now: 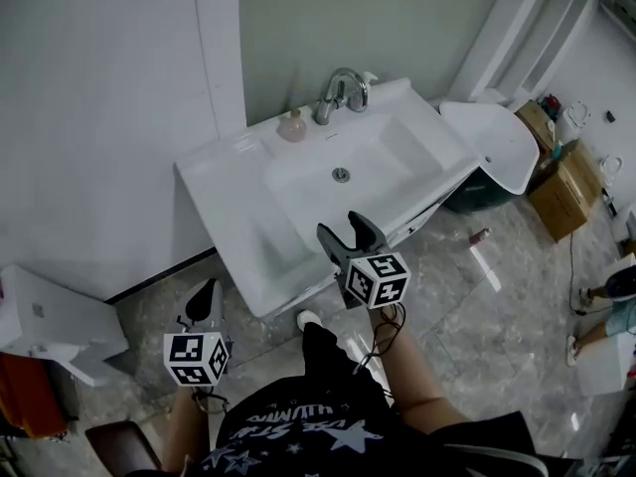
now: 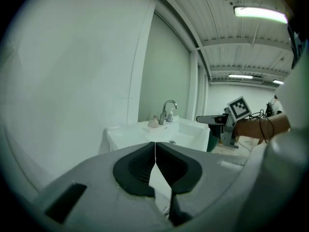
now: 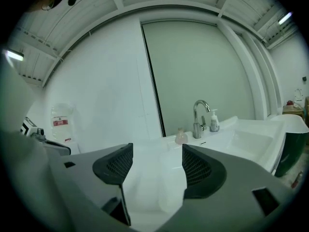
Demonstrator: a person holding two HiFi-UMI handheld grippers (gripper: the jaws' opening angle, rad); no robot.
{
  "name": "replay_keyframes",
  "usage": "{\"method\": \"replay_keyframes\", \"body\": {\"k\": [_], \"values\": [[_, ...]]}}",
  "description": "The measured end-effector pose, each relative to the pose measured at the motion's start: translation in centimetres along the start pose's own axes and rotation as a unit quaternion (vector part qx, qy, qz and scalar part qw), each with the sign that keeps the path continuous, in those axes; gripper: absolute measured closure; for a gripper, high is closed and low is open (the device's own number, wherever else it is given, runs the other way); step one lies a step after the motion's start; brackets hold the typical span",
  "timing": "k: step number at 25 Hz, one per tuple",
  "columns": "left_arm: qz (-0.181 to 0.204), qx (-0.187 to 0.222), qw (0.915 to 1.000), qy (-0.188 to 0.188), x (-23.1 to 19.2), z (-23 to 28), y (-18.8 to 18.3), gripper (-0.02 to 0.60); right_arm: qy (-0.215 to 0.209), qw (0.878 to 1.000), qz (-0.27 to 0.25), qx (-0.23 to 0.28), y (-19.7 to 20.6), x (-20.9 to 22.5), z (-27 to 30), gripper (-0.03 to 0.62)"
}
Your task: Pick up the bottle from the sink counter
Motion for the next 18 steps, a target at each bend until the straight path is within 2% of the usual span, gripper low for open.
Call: {"method": "replay_keyframes", "body": {"k": [8,18], "values": [[-0.012,-0.006,0.9979,-0.063,-1.5,9.8,-4.2,0.561,-0.052,0.998,-0.015,-0.018,-2.8,7.3,11.8,0.287],[-0.016,-0.009,0.9926,-0.120,-3.1,17.2,-7.0,0.561,-0.091,0.994,-0.038,-0.036,-3.7,11.9,24.1,0.281]]}}
Point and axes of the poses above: the fingertips, and each gripper's own axes: z forward along the fingers, x to its right, y out of its underside, the point moved 2 cm from there along -z, backward along the fingers, and after that the axes turned 3 degrees about -z, right-handed, at the moved point
